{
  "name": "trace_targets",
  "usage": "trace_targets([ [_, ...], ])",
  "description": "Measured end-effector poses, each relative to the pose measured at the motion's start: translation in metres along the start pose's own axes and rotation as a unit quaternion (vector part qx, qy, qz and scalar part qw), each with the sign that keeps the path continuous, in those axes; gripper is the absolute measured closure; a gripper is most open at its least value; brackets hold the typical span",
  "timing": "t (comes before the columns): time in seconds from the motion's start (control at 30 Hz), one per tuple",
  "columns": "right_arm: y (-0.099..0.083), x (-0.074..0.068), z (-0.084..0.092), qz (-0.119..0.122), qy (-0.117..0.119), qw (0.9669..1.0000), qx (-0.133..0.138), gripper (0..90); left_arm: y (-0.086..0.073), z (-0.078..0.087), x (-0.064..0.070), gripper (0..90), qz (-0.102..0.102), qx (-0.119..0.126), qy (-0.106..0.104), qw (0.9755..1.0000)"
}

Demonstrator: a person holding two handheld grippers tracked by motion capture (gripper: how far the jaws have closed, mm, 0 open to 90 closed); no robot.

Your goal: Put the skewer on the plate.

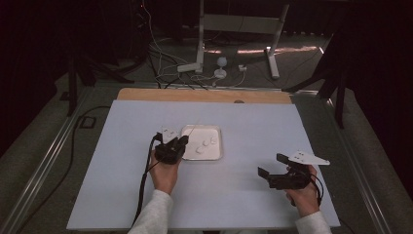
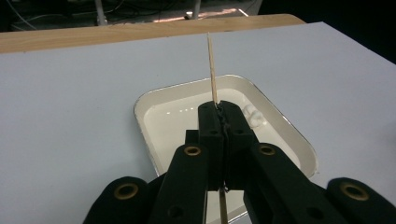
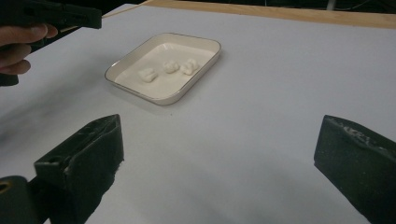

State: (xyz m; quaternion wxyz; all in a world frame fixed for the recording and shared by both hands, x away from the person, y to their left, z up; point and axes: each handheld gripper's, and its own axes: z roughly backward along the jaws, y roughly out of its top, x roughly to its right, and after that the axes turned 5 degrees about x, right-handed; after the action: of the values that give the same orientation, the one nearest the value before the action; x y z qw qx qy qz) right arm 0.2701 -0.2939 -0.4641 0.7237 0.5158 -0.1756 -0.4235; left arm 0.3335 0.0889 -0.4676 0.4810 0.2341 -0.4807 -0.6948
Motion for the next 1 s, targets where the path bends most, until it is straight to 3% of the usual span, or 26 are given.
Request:
trace_targets([
  [0.5,-0.004,0.004,0.002,-0.001,-0.011,0.9999,-0.002,1.8,-0.011,-0.024,0.005,89.5,-0.001,-0.029,0.015,0.9995],
  [1.0,-0.006,0.007,0.005,-0.004,-0.014,0.9999,-0.001,1.9,-0.027,-0.042,0.005,89.3,0.004,-0.069,0.039,0.9969],
])
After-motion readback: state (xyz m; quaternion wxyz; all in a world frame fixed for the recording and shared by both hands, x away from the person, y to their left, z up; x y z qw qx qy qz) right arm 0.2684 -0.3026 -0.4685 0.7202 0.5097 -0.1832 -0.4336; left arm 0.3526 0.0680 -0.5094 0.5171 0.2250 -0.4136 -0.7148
